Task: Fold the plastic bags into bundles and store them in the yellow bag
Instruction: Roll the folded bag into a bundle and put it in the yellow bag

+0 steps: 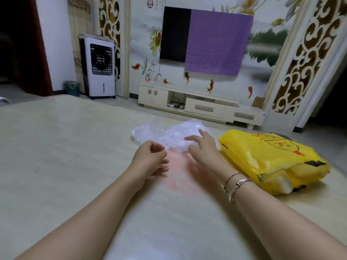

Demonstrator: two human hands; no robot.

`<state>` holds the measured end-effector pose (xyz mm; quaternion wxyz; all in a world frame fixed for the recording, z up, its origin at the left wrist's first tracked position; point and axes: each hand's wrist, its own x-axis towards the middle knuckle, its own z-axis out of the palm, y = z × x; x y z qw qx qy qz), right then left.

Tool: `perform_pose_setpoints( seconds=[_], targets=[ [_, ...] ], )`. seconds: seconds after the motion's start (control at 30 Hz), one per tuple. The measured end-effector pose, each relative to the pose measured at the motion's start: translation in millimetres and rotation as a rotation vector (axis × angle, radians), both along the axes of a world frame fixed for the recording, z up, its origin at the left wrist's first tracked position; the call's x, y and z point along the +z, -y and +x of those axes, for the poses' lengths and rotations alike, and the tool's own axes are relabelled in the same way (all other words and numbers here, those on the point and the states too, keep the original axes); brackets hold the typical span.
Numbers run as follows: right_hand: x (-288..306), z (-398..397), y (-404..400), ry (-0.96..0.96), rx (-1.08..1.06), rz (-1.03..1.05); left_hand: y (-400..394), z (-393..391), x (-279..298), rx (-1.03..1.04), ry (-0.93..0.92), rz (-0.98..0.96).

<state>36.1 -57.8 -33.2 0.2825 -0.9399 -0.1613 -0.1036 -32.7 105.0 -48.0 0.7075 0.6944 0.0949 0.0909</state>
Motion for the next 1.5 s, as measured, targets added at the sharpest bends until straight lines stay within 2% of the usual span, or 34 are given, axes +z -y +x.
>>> perform_pose_setpoints(
  seconds=[0.1, 0.17, 0.3, 0.4, 0.6, 0.73, 0.87, 1.0, 1.07, 1.17, 1.23, 1.37, 1.43, 1.5],
  targets=[
    [-3, 20, -10, -0.023, -0.062, -0.178, -5, 7, 2, 0.004, -0.015, -0.062],
    [-5, 23, -14, -0.021, -0.068, -0.169, -9, 8, 3, 0.024, -0.029, -0.107],
    [2, 1, -12, 0.103, -0.012, 0.120, -10, 5, 7, 0.031, -0.022, -0.079],
    [17, -28, -6, 0.108, 0.022, 0.369, -8, -1, 12, 0.002, -0.012, -0.033],
    [25, -68, 4, -0.092, 0.203, 0.771, 1, -17, 23, -0.087, 0.089, -0.109],
    [17, -76, 4, -0.120, 0.235, 0.789, 8, -22, 26, -0.184, 0.138, -0.105],
    [19, -80, 6, -0.244, 0.251, 0.947, 16, -23, 25, -0.252, 0.152, -0.092],
    [20, -79, 10, -0.390, 0.239, 1.060, 20, -23, 23, -0.234, 0.155, -0.050],
    [18, -78, 9, -0.417, 0.244, 1.051, 21, -24, 23, -0.163, 0.167, 0.019],
    [15, -77, 7, -0.390, 0.202, 1.050, 23, -26, 25, -0.004, 0.251, 0.243],
    [15, -76, 7, -0.378, 0.193, 1.068, 23, -27, 25, 0.013, 0.289, 0.335],
    [17, -76, 8, -0.399, 0.245, 1.084, 25, -27, 25, -0.080, 0.239, 0.272],
    [17, -75, 8, -0.379, 0.241, 1.078, 25, -25, 27, -0.071, 0.253, 0.216],
    [19, -72, 9, -0.358, 0.196, 1.159, 21, -23, 28, -0.043, 0.248, 0.133]
  ],
)
